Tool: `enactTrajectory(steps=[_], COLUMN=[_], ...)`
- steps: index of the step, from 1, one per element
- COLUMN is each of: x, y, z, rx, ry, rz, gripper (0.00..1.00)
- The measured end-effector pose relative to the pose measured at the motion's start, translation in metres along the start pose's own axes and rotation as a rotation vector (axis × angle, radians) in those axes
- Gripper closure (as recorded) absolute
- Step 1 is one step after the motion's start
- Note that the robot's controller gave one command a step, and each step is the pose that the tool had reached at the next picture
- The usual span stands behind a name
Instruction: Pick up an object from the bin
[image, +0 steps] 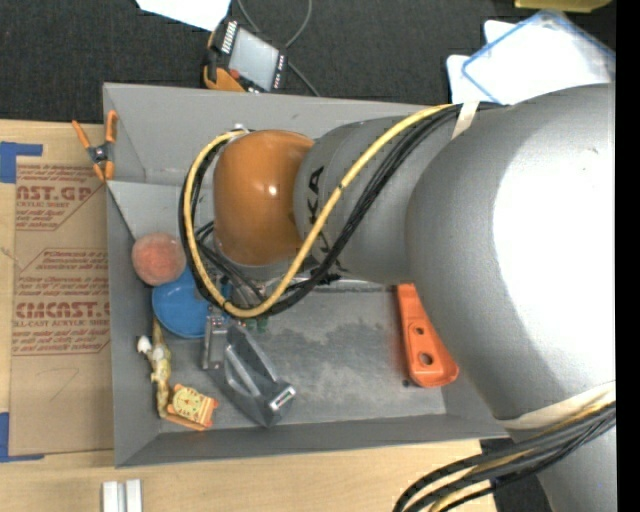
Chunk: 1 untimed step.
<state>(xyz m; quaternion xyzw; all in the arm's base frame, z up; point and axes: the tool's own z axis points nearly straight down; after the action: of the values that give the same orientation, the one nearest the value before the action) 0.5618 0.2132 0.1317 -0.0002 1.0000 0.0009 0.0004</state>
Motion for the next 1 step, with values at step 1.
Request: enactTrajectory(steps=[1], x=[0.0], y=[0.0], z=[0.0], rx=[0.0], ry=[0.0], rz=[0.0], gripper=[0.0])
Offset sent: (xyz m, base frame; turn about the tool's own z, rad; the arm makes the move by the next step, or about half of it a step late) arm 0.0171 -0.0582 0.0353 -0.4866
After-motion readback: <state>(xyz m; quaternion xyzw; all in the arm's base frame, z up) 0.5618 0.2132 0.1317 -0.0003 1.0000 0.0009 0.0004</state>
